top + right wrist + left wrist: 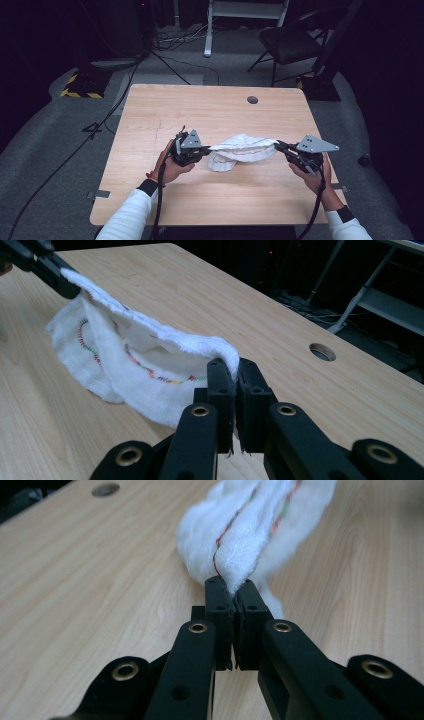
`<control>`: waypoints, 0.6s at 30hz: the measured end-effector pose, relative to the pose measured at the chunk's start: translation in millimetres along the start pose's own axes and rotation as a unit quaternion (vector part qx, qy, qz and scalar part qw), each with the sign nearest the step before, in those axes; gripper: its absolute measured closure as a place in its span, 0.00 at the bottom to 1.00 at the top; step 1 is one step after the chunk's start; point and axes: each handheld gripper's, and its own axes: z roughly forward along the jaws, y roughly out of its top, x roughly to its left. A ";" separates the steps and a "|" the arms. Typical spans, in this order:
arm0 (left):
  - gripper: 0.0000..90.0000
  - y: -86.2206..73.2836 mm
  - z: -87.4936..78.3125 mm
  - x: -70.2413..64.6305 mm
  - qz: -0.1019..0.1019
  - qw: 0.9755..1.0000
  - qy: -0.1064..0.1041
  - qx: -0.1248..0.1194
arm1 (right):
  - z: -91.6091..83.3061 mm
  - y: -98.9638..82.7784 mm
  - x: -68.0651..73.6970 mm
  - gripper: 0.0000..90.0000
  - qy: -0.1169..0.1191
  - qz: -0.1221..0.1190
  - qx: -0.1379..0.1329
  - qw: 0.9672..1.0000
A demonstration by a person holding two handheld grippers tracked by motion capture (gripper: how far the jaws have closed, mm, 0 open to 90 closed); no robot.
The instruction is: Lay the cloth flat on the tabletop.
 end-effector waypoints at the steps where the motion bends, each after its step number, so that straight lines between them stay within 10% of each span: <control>1: 0.97 3.4 -5.3 -0.1 0.004 1.000 0.005 -0.006 | 0.0 0.0 0.0 0.96 0.000 0.000 0.000 1.000; 18: 0.97 32.1 -69.1 -13.8 0.022 0.996 0.047 -0.078 | -17.2 22.8 12.5 0.96 0.020 -0.018 -0.026 0.999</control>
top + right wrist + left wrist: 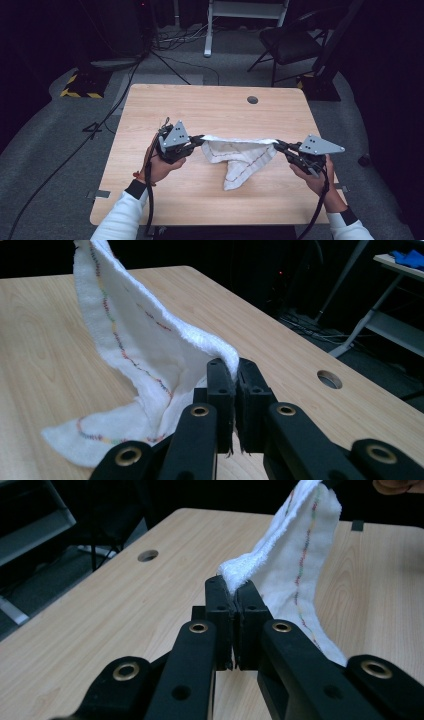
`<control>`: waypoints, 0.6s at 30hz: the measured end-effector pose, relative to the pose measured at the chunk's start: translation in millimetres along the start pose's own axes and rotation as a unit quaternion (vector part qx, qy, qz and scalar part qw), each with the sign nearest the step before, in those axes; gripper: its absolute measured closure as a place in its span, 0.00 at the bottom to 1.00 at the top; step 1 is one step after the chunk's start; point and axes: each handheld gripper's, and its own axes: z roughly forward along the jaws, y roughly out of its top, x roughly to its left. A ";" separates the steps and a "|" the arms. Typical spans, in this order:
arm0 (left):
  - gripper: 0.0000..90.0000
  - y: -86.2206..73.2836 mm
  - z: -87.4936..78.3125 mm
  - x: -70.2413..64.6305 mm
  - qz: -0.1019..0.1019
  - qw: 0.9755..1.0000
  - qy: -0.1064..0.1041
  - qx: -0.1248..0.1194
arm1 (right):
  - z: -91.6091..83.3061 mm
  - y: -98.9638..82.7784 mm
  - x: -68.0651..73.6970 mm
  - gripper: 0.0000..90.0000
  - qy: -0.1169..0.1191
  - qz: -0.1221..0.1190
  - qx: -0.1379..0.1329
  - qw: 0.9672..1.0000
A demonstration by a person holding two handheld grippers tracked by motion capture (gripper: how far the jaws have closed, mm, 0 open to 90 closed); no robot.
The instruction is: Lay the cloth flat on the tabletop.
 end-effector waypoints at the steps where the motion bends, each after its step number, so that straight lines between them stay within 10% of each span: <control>1: 0.97 2.0 -3.1 -1.3 0.000 1.000 0.003 -0.001 | -1.5 1.9 1.6 0.96 0.001 -0.003 -0.001 1.000; 18: 0.97 31.5 -37.7 -19.2 0.003 1.000 0.009 -0.013 | -37.0 35.6 18.5 0.96 0.002 -0.013 -0.023 1.000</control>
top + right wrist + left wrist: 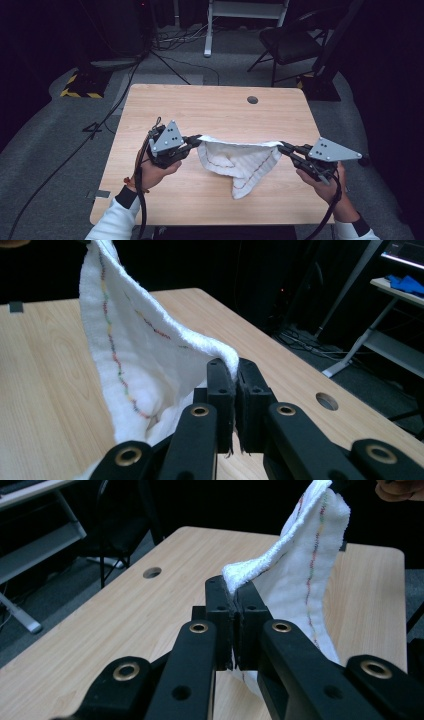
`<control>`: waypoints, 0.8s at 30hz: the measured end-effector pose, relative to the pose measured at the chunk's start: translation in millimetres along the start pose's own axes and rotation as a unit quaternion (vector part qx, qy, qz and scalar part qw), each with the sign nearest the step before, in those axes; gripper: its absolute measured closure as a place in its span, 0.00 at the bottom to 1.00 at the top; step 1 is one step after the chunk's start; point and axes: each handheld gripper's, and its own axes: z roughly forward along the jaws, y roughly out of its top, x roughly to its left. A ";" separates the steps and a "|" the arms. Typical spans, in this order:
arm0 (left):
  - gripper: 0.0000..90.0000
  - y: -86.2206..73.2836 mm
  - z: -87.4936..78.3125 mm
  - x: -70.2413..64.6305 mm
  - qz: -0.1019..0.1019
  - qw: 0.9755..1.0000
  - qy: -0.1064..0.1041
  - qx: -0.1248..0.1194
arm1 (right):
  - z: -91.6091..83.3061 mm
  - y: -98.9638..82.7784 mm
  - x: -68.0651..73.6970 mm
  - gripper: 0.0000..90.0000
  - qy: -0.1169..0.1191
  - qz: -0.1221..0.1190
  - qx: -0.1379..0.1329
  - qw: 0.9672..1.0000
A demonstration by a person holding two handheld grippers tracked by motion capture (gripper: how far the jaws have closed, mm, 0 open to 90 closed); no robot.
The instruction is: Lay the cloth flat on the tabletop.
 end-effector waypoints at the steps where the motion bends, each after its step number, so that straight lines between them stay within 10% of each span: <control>1: 0.97 1.6 -1.1 0.2 0.002 1.000 0.001 -0.001 | -2.1 2.1 0.0 0.96 0.001 0.002 -0.003 1.000; 9: 0.97 -2.8 20.4 14.4 -0.010 1.000 0.013 0.016 | 4.0 5.1 -9.9 0.96 -0.010 0.006 0.005 1.000; 24: 0.97 -31.8 114.7 69.0 -0.050 0.994 0.033 0.087 | 80.7 -27.1 -69.2 0.96 -0.040 0.038 0.096 0.994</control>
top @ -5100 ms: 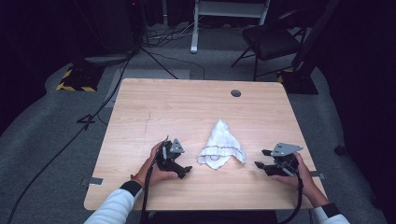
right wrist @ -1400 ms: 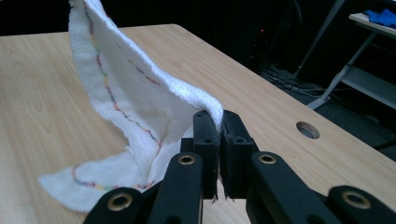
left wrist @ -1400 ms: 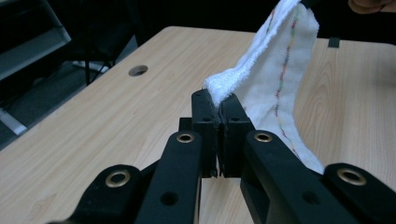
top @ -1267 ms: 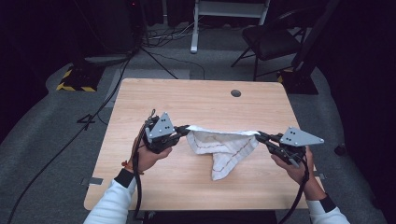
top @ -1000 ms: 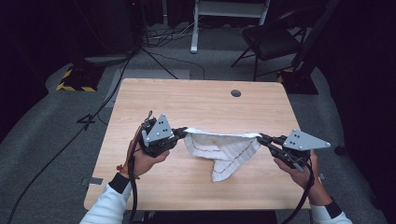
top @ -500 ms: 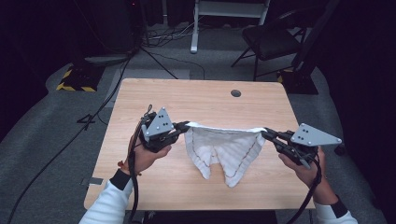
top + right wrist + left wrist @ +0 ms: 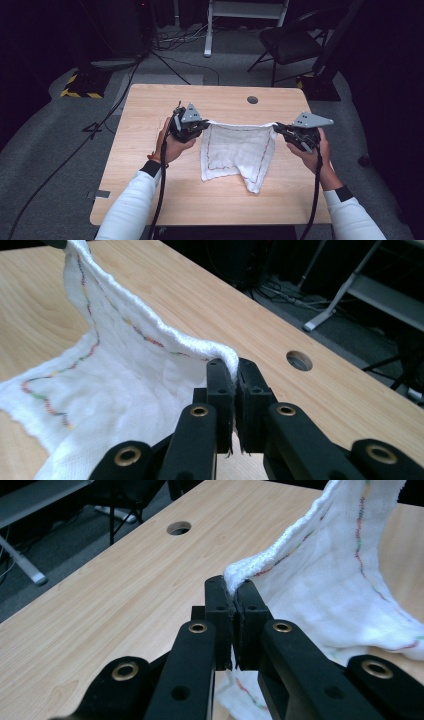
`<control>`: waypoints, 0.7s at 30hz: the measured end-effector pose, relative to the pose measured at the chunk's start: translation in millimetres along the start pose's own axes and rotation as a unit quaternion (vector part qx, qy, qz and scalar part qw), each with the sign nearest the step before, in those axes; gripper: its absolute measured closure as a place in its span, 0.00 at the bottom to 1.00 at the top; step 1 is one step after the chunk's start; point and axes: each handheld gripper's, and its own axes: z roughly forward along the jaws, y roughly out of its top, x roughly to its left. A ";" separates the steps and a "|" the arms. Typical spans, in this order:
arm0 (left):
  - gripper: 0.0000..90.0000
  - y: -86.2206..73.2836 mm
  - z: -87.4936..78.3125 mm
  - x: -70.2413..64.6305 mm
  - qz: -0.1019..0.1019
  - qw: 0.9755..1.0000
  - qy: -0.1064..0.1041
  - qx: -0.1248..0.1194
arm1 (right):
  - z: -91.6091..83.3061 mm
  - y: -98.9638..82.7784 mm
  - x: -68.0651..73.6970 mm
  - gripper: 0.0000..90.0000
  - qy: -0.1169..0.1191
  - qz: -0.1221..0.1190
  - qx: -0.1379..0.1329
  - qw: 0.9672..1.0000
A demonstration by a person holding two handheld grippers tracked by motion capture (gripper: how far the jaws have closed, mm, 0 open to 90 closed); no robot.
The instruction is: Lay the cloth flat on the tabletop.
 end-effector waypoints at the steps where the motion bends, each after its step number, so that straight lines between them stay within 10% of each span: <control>1: 0.97 0.5 7.3 3.4 -0.003 1.000 0.003 0.003 | 5.8 -1.1 -3.1 0.96 -0.005 0.001 0.006 1.000; 12: 0.96 -4.7 63.7 28.3 -0.019 0.998 0.043 0.047 | 64.2 -11.3 -37.9 0.96 -0.031 0.032 0.044 0.998; 21: 0.90 -17.9 92.3 48.0 -0.052 0.991 0.090 0.089 | 104.3 -8.0 -47.8 0.85 -0.065 0.038 0.071 0.995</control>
